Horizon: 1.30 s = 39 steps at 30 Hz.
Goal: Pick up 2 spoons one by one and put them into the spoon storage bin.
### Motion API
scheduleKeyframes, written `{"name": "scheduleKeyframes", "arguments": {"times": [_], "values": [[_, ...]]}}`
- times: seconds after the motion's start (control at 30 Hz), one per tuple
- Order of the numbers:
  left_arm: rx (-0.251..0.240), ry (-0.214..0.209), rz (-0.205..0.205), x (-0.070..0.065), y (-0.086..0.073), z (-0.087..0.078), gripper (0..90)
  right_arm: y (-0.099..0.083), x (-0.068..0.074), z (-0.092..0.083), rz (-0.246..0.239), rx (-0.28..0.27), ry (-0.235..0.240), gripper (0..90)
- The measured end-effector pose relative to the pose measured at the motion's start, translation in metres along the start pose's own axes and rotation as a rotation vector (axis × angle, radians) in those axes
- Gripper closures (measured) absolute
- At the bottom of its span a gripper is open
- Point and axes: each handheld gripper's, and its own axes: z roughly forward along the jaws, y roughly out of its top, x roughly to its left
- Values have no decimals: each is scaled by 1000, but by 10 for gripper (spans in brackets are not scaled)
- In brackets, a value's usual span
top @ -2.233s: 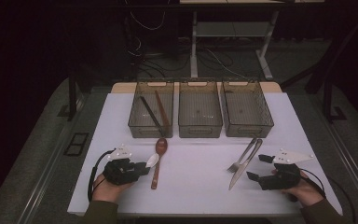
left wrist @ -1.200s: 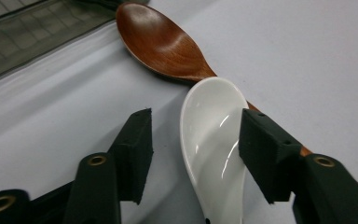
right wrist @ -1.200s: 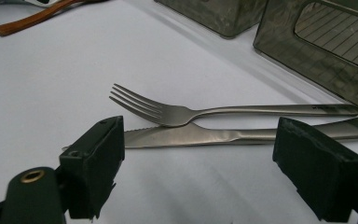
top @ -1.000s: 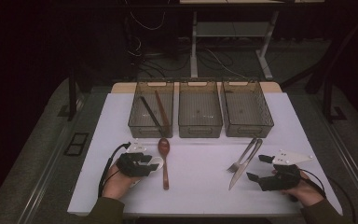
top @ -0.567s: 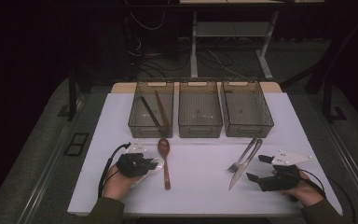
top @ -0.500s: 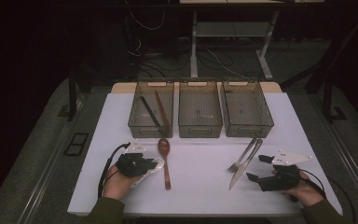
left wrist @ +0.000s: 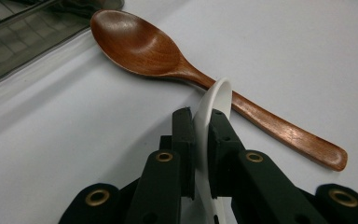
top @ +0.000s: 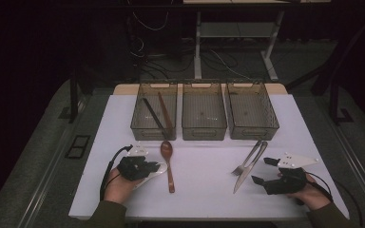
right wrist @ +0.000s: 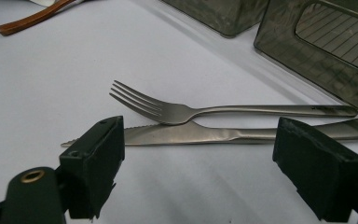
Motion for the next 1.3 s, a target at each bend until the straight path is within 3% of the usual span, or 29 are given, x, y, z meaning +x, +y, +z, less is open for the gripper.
{"name": "scheduleKeyframes", "arguments": {"times": [0.37, 0.67, 0.8, 1.3], "values": [[-47, 16, -18, 0, 10, -11, 824, 0, 0, 0, -1, 2, 0, 165], [-58, 3, 13, -7, 30, -11, 824, 1, 1, -2, 0, -5, 1, 165], [-80, -13, 22, -8, 46, -10, 824, 2, 1, -2, -2, -11, 4, 165], [-124, -43, 134, -12, 118, 7, 824, 1, 0, -4, 6, -21, -4, 165]]}}
